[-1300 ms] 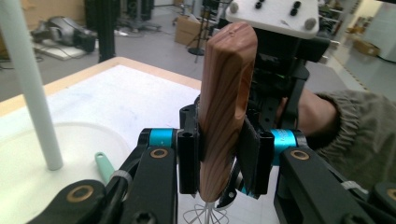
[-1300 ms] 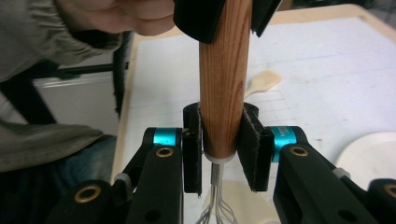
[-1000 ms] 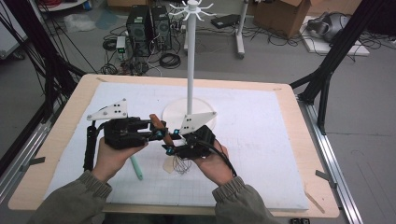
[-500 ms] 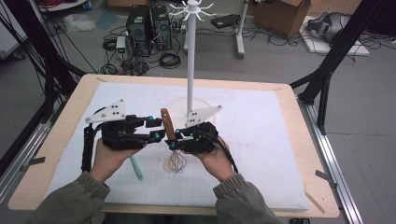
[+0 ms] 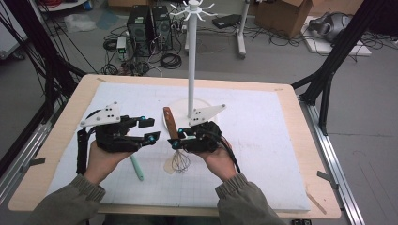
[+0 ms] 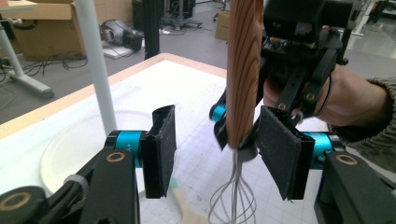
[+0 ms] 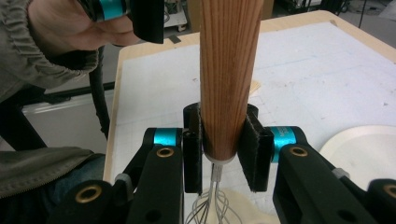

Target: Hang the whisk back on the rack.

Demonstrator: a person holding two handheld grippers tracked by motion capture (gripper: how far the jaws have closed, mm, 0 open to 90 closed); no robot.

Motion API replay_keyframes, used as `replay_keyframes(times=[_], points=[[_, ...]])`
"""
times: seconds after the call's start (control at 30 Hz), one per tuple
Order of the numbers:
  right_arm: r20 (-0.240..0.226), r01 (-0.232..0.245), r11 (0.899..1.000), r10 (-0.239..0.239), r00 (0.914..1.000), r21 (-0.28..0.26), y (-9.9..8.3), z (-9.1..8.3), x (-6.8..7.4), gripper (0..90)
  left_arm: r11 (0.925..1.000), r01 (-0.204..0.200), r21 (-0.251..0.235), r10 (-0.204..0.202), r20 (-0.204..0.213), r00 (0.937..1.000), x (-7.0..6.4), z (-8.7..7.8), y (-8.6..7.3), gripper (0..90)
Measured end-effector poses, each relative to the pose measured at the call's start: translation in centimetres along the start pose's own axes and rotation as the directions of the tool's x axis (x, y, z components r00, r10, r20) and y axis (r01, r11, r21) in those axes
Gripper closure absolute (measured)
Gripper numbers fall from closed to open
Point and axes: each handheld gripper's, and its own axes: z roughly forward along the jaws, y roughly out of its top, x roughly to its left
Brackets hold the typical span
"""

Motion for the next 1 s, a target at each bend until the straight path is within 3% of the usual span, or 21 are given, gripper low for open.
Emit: replay_keyframes(times=[0.57, 1.0], points=[[0.001, -0.013, 1.000, 0.013, 0.9999, -0.027, 0.4, -1.3, -0.9, 73.2, 0.9997, 0.011, 0.022, -0.010, -0.049, 0.9987, 0.9, -1.5, -1.7, 33.1], [0.036, -0.017, 0.998, 0.019, 0.9992, -0.053, 1.9, -3.4, -2.8, 73.2, 0.9991, 0.034, 0.027, -0.031, -0.107, 0.9938, 1.9, -2.9, -3.8, 29.1]])
